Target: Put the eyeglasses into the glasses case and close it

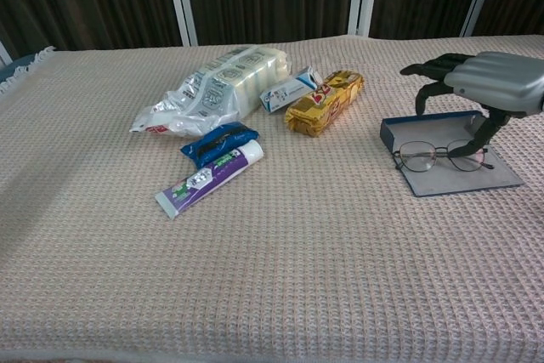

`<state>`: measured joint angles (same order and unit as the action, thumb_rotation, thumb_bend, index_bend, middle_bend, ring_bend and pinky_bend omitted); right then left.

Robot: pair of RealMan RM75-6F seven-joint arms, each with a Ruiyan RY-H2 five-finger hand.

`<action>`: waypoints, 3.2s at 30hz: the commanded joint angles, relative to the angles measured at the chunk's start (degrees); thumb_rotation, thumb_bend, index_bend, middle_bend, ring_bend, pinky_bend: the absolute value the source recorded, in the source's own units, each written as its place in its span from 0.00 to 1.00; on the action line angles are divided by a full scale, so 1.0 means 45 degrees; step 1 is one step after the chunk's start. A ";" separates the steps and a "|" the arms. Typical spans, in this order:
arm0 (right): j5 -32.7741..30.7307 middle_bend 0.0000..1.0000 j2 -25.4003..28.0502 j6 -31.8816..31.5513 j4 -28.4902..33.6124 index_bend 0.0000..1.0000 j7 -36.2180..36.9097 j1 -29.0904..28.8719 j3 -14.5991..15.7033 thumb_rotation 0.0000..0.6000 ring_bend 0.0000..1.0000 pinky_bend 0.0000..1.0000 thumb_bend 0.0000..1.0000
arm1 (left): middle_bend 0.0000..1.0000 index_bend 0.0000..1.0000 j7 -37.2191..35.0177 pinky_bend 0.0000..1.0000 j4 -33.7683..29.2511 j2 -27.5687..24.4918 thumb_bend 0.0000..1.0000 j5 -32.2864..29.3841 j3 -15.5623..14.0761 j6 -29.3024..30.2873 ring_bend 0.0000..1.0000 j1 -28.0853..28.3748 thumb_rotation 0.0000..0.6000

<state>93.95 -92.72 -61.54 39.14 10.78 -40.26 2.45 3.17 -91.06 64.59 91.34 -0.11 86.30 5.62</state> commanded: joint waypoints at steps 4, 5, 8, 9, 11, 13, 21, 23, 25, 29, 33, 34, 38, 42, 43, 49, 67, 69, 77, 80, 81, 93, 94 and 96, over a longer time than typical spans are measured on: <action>-0.0539 0.00 0.0170 0.0619 0.0752 0.44 -0.0703 -0.0119 -0.0363 1.00 0.00 0.05 0.25 | 0.00 0.00 -0.0006 0.07 -0.0003 -0.0007 0.42 0.0014 -0.0011 0.0010 0.00 -0.0007 1.00; -0.0591 0.00 0.0190 0.0706 0.0840 0.44 -0.0896 -0.0140 -0.0396 1.00 0.00 0.05 0.25 | 0.00 0.00 -0.0010 0.07 -0.0007 -0.0015 0.42 0.0015 -0.0012 0.0018 0.00 -0.0013 1.00; -0.0683 0.00 0.0231 0.0836 0.1000 0.43 -0.1378 -0.0182 -0.0469 1.00 0.00 0.05 0.25 | 0.00 0.00 -0.0050 0.07 -0.0013 -0.0038 0.42 0.0024 -0.0009 0.0058 0.00 -0.0029 1.00; -0.0729 0.00 0.0232 0.0882 0.1055 0.43 -0.1472 -0.0191 -0.0502 1.00 0.00 0.05 0.25 | 0.00 0.00 -0.0060 0.07 -0.0007 -0.0041 0.42 0.0027 -0.0012 0.0064 0.00 -0.0034 1.00; -0.0815 0.00 0.0226 0.1009 0.1165 0.43 -0.1702 -0.0222 -0.0556 1.00 0.00 0.05 0.25 | 0.00 0.00 -0.0073 0.07 -0.0011 -0.0052 0.42 0.0036 -0.0024 0.0055 0.00 -0.0034 1.00; -0.0856 0.00 0.0206 0.1121 0.1209 0.43 -0.1954 -0.0262 -0.0579 1.00 0.00 0.05 0.25 | 0.00 0.00 -0.0071 0.07 -0.0014 -0.0059 0.42 0.0044 -0.0032 0.0042 0.00 -0.0031 1.00; -0.1100 0.00 -0.0014 0.1400 0.1167 0.44 -0.2935 -0.0466 -0.0834 1.00 0.00 0.05 0.25 | 0.00 0.00 -0.0075 0.07 -0.0024 -0.0067 0.42 0.0046 -0.0032 0.0045 0.00 -0.0034 1.00; -0.1188 0.00 -0.0069 0.1512 0.1111 0.45 -0.3121 -0.0526 -0.0906 1.00 0.00 0.05 0.25 | 0.00 0.00 -0.0081 0.07 -0.0025 -0.0070 0.42 0.0034 -0.0026 0.0025 0.00 -0.0025 1.00; -0.1326 0.00 -0.0146 0.1681 0.1060 0.45 -0.3291 -0.0608 -0.1016 1.00 0.00 0.05 0.25 | 0.00 0.00 -0.0084 0.07 -0.0021 -0.0071 0.42 0.0015 -0.0020 0.0005 0.00 -0.0017 1.00; -0.1564 0.00 -0.0352 0.1937 0.0953 0.45 -0.3551 -0.0783 -0.1230 1.00 0.00 0.05 0.25 | 0.00 0.00 -0.0091 0.07 -0.0023 -0.0081 0.42 -0.0019 -0.0004 -0.0036 0.00 0.0003 1.00; -0.1770 0.00 -0.0597 0.2229 0.0797 0.45 -0.3879 -0.0989 -0.1402 1.00 0.00 0.05 0.25 | 0.00 0.00 -0.0129 0.07 -0.0015 -0.0093 0.42 -0.0048 0.0003 -0.0040 0.00 -0.0001 1.00; -0.1817 0.00 -0.0653 0.2286 0.0760 0.45 -0.3946 -0.1034 -0.1443 1.00 0.00 0.05 0.25 | 0.00 0.00 -0.0141 0.07 -0.0013 -0.0095 0.42 -0.0059 0.0009 -0.0044 0.00 0.0001 1.00; -0.2083 0.00 -0.0892 0.2524 0.0608 0.45 -0.4201 -0.1197 -0.1654 1.00 0.00 0.05 0.25 | 0.00 0.00 -0.0207 0.07 -0.0004 -0.0122 0.42 -0.0081 0.0023 -0.0041 0.00 0.0002 1.00; -0.2372 0.00 -0.1107 0.2723 0.0407 0.45 -0.4439 -0.1306 -0.1851 1.00 0.00 0.05 0.25 | 0.00 0.00 -0.0293 0.07 0.0011 -0.0150 0.42 -0.0114 0.0042 -0.0040 0.00 0.0001 1.00; -0.2426 0.00 -0.1147 0.2753 0.0354 0.46 -0.4493 -0.1319 -0.1882 1.00 0.00 0.05 0.25 | 0.00 0.00 -0.0309 0.07 0.0016 -0.0157 0.42 -0.0114 0.0041 -0.0038 0.00 -0.0001 1.00; -0.2666 0.00 -0.1230 0.2915 0.0126 0.45 -0.4695 -0.1323 -0.1968 1.00 0.00 0.06 0.25 | 0.00 0.00 -0.0339 0.07 0.0027 -0.0163 0.42 -0.0115 0.0037 -0.0062 0.00 0.0009 1.00; -0.1248 0.00 0.0473 0.0801 0.2106 0.42 -0.3674 -0.0346 -0.0893 1.00 0.00 0.05 0.25 | 0.00 0.00 -0.0396 0.07 0.0011 -0.0171 0.42 0.0129 -0.0037 0.0190 0.00 -0.0084 1.00; -0.1231 0.00 0.0494 0.0782 0.2139 0.42 -0.3668 -0.0337 -0.0882 1.00 0.00 0.05 0.25 | 0.00 0.00 -0.0398 0.07 0.0013 -0.0171 0.42 0.0133 -0.0038 0.0193 0.00 -0.0085 1.00; -0.0375 0.00 0.0760 0.0188 0.3934 0.44 -0.3296 -0.0409 -0.0508 1.00 0.00 0.04 0.25 | 0.00 0.00 -0.0522 0.07 0.0048 -0.0201 0.42 0.0168 -0.0033 0.0266 0.00 -0.0110 1.00; -0.0094 0.00 0.0969 0.0234 0.4416 0.46 -0.3438 -0.0485 -0.0326 1.00 0.00 0.02 0.29 | 0.00 0.00 -0.0601 0.07 0.0072 -0.0222 0.42 0.0182 -0.0021 0.0329 0.00 -0.0130 1.00; 0.0003 0.00 0.1045 0.0230 0.4589 0.47 -0.3511 -0.0492 -0.0259 1.00 0.00 0.02 0.34 | 0.00 0.00 -0.0643 0.07 0.0087 -0.0230 0.42 0.0196 -0.0024 0.0348 0.00 -0.0137 1.00; -0.0049 0.00 0.1031 0.0880 0.5081 0.52 -0.4912 -0.0657 -0.0267 1.00 0.00 0.00 0.64 | 0.00 0.00 -0.0733 0.07 0.0125 -0.0236 0.43 0.0258 -0.0030 0.0416 0.00 -0.0160 1.00; -0.0073 0.00 0.0963 0.0774 0.5034 0.52 -0.5081 -0.0624 -0.0333 1.00 0.00 0.00 0.64 | 0.00 0.00 -0.0750 0.07 0.0127 -0.0242 0.43 0.0246 -0.0026 0.0404 0.00 -0.0155 1.00; -0.0139 0.00 0.0878 0.0707 0.4998 0.52 -0.5148 -0.0591 -0.0412 1.00 0.00 0.00 0.64 | 0.00 0.00 -0.0767 0.07 0.0129 -0.0251 0.43 0.0237 -0.0027 0.0380 0.00 -0.0148 1.00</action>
<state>93.51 -88.55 -58.22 61.75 -12.25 -43.02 0.81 -0.27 -90.48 63.47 92.42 -0.23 88.03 4.94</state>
